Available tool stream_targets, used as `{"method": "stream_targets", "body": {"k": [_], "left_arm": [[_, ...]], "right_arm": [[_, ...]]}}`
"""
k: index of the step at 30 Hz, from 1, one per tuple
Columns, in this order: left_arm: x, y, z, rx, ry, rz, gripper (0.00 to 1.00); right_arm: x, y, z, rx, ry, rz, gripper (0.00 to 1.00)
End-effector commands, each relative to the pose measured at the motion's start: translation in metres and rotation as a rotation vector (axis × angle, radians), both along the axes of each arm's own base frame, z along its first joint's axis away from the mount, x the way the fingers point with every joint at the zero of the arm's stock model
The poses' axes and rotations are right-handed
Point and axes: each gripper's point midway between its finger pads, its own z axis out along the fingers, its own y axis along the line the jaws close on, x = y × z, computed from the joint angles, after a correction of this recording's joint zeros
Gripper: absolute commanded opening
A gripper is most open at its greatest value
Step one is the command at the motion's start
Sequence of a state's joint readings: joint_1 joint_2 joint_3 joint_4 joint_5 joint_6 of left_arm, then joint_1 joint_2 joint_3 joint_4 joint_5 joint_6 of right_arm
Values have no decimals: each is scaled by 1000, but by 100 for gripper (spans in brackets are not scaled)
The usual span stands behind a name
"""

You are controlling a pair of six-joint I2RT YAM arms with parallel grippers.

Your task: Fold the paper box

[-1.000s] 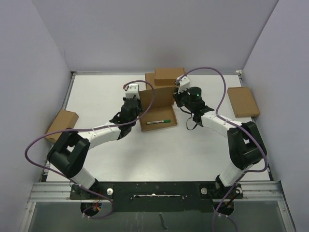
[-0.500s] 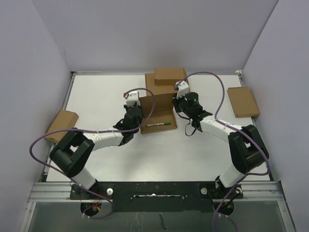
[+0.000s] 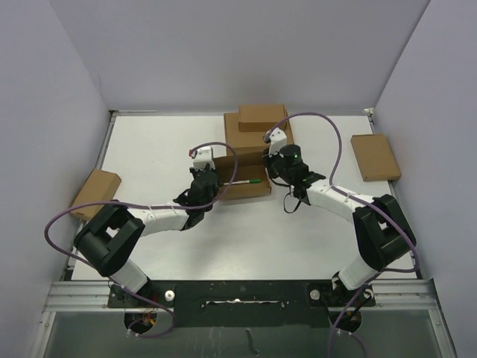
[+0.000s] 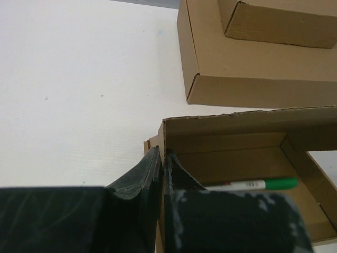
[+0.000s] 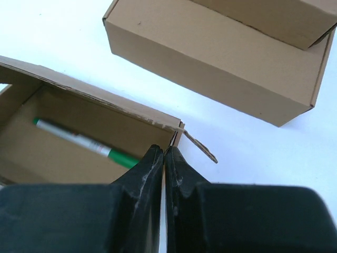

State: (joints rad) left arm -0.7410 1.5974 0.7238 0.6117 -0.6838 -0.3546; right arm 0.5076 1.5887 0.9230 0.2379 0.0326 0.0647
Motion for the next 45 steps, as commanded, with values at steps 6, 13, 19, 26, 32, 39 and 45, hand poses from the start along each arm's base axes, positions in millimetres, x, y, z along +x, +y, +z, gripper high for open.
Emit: {"method": "stream_targets", "body": {"k": [6, 13, 19, 26, 32, 39, 45], "left_arm": [[-30, -42, 14, -90, -4, -215, 0], [-39, -50, 18, -74, -14, -258, 0], [-51, -59, 19, -61, -13, -294, 0], [-65, -64, 27, -77, -16, -323, 0], [-77, -63, 34, -95, -16, -335, 5], [-96, -60, 43, -127, -5, -371, 18], [-116, -51, 44, -152, 28, -417, 32]], "right_arm": [[-36, 47, 21, 71, 18, 183, 1], [-55, 45, 12, 21, 16, 222, 1], [-71, 42, 5, -22, 8, 249, 1], [-83, 34, -3, -52, 14, 254, 1], [-86, 28, -6, -68, 15, 237, 1], [-85, 24, -9, -83, 11, 219, 0], [-85, 22, -13, -91, 17, 216, 0]]}}
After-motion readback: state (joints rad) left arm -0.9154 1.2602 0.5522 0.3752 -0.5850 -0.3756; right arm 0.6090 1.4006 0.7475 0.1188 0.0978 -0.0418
